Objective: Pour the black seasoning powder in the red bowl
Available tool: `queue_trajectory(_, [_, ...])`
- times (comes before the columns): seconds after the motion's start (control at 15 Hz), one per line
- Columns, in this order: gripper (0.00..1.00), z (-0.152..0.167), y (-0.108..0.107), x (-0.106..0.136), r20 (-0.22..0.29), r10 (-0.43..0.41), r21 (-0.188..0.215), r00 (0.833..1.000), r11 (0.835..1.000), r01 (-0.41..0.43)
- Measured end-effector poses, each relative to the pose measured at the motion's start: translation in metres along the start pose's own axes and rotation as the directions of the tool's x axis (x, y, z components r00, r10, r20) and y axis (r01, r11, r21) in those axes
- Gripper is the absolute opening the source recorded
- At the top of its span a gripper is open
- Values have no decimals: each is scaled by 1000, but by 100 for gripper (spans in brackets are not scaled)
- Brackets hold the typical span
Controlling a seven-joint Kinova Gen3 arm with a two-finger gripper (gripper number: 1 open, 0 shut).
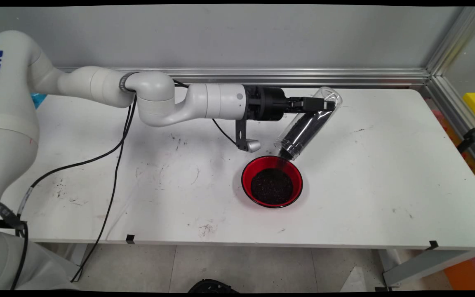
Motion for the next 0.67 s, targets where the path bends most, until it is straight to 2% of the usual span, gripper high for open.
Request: queue_trajectory(0.67, [0, -9, 0, 7, -3, 24, 1, 1000, 1000, -24])
